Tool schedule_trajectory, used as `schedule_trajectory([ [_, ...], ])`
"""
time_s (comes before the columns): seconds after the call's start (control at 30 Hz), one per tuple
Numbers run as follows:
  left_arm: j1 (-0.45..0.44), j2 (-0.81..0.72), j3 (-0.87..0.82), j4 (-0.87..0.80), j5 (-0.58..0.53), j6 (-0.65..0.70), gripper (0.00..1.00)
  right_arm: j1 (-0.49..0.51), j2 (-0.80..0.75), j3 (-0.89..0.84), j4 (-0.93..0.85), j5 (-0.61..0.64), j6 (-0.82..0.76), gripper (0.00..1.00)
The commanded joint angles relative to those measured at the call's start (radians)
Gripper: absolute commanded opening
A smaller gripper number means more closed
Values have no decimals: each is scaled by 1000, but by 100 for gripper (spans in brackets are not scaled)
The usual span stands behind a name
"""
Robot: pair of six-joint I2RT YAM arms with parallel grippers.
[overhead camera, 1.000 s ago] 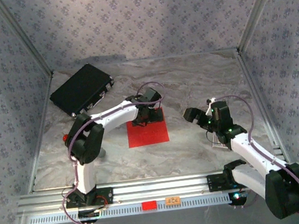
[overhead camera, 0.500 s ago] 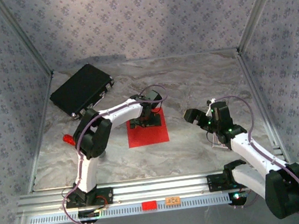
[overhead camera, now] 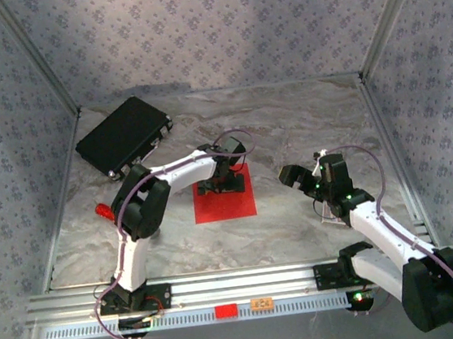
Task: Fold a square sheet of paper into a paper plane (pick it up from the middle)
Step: Move the square sheet of paper to the center of the table, then first fold the square sheet of paper in half at the center of the table.
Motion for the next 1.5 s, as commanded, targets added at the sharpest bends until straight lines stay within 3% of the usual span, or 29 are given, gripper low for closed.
schedule_trajectory([
  [0.0, -32, -2, -51, -8, 53, 55, 100, 5, -19, 34, -28, 11, -10, 99],
  [0.33, -47, -52, 4, -48, -18, -4, 100, 8, 51, 84, -31, -98, -24, 99],
  [0.8, -40, -15, 81, -118, 30, -137, 100, 19, 144, 126, -69, -97, -35, 99],
  [1.47, -43, 48, 114, -142, 38, -119, 100, 23, 160, 129, -71, -87, -29, 99],
])
